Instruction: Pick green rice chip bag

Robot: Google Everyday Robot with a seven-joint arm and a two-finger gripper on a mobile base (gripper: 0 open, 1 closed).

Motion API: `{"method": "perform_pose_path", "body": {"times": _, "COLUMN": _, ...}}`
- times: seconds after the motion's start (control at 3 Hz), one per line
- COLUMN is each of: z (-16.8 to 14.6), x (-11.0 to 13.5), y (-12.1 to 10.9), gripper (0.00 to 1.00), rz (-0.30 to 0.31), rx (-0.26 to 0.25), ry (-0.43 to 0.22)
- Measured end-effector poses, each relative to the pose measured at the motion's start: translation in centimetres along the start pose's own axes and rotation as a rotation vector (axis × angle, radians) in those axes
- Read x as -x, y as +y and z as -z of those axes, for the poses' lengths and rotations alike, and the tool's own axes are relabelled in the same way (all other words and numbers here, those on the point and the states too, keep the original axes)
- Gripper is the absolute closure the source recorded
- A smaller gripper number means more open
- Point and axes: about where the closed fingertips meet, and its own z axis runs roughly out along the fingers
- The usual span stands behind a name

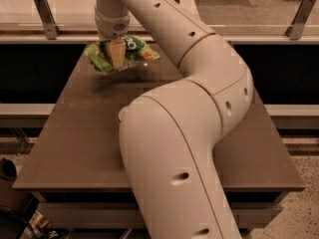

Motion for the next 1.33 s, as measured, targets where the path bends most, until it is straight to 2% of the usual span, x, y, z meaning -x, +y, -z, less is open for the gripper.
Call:
{"method": "perform_pose_path", "body": {"times": 0.67, "z": 5.0, "x": -2.4, "y": 1.0, "gripper": 1.00, "rz": 0.024, "rx": -0.139, "ry": -0.127}}
{"method": "perform_pose_path", "body": {"times": 1.0, "z": 7.0, "x": -3.1, "y": 1.5, "gripper": 1.00, "rz": 0.025, "rx": -0.173, "ry": -0.149}}
{"method": "perform_pose_path", "body": {"times": 1.33, "z": 7.0, "x": -3.2, "y": 1.6, "gripper": 1.00, "rz": 0.023, "rx": -0.175, "ry": -0.149}}
